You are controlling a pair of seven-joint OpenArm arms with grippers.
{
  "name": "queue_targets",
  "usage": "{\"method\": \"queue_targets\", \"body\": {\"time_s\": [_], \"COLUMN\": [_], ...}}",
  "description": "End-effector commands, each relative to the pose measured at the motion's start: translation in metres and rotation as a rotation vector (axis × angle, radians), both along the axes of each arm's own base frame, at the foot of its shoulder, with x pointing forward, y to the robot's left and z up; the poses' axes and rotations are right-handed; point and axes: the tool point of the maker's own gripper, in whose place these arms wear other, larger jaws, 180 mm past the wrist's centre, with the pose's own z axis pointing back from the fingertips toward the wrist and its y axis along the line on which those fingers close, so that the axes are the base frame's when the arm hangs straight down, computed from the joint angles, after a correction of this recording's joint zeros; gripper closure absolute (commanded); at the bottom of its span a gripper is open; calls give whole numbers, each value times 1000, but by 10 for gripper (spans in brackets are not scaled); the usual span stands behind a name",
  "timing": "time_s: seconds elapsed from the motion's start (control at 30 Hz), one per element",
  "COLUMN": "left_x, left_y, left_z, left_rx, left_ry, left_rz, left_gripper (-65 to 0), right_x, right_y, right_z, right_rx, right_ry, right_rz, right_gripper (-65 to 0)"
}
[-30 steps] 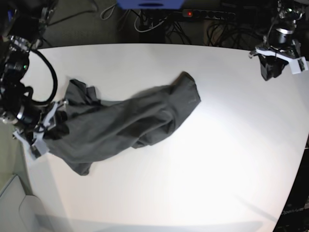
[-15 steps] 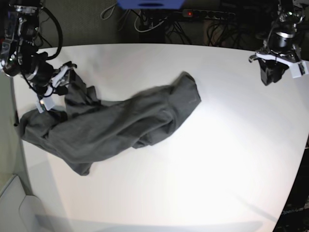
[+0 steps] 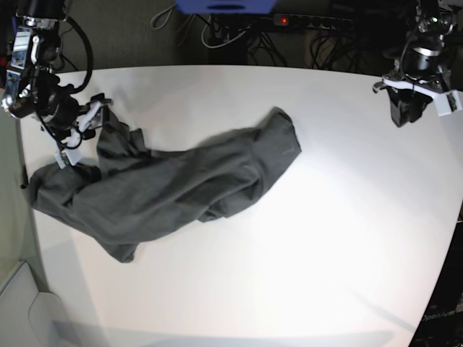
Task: Layout the t-shirt on the table in an organized manner, then fold the t-shirt properly
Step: 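Grasp the t-shirt edge nearest the right gripper and pull it outward, then lower the left gripper and grasp the t-shirt's opposite end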
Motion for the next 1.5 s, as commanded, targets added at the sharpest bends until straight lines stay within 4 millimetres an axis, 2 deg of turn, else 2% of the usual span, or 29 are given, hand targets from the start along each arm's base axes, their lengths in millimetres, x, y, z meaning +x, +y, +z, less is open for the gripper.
{"method": "queue_targets", "body": {"time_s": [0.0, 0.07, 0.23, 0.4, 0.5, 0.67, 0.8, 0.87, 0.93, 1.07, 1.2, 1.33, 1.47], "left_x": [3, 3, 3, 4, 22, 80, 123, 140, 157, 182, 194, 199, 202], "left_y": [1, 1, 1, 1, -3, -54, -122, -147, -164, -173, -181, -212, -228], "left_z": [9, 9, 10, 10, 23, 53, 69, 60, 41, 1, -18, -21, -37], "left_rx": [15, 14, 13, 13, 5, -71, -144, -178, -227, -296, -327, -306, -292], "left_ry": [-32, -31, -33, -38, -97, -253, -276, -224, -153, -38, 15, 39, 96], "left_rz": [-6, -7, -5, -5, -15, -136, -319, -379, -397, -369, -359, -448, -487], "left_gripper": [-195, -195, -195, -195, -195, -195, -193, -192, -192, -191, -190, -190, -190], "right_x": [8, 4, 10, 11, 10, 8, 7, 6, 6, 5, 5, 5, 7], "right_y": [6, 7, 9, 9, 9, 9, 9, 9, 9, 9, 9, 9, 9], "right_z": [8, -3, -21, -23, -24, -26, -27, -27, -27, -28, -28, -28, -26], "right_rx": [13, 28, 83, 93, 93, 96, 96, 95, 95, 95, 95, 95, 95], "right_ry": [-41, -5, 16, 9, 12, 20, 23, 27, 27, 28, 28, 28, 24], "right_rz": [22, 17, -19, -30, -30, -33, -33, -32, -32, -32, -32, -32, -31], "right_gripper": [-388, -388, -387, -381, -344, -322, -321, -321, -321, -321, -321, -321, -321]}}
